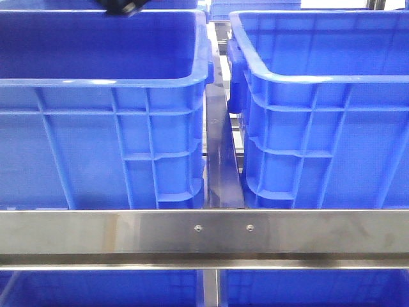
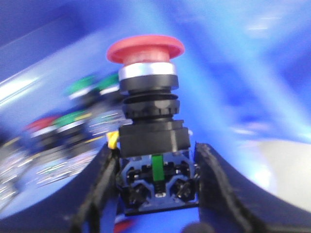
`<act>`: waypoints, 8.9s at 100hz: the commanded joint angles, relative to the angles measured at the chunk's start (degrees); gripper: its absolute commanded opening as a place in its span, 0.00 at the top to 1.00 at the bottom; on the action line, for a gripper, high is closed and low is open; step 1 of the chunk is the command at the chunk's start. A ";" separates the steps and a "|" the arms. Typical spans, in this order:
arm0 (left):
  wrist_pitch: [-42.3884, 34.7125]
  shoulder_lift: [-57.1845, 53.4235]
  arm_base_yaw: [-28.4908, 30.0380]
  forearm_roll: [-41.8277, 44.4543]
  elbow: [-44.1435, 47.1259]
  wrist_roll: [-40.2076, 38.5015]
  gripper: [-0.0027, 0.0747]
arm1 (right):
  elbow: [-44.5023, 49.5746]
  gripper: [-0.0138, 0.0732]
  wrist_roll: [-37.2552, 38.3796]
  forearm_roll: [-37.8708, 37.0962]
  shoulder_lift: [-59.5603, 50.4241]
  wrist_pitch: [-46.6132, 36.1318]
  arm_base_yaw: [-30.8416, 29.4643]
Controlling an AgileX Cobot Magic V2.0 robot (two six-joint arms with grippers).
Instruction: Pick red and yellow buttons and place in box
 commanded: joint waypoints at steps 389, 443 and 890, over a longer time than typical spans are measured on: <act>-3.12 -4.59 -19.26 -0.82 -1.71 0.65 0.99 | -50.33 0.71 -44.57 91.46 70.00 68.18 3.16; -3.12 -4.59 -19.26 -0.82 -1.71 0.65 0.41 | -50.33 0.75 -45.29 91.46 70.00 68.18 3.10; -17.75 -54.87 24.75 0.60 38.92 -1.88 0.99 | -76.89 0.88 -119.33 108.70 111.07 19.70 -12.53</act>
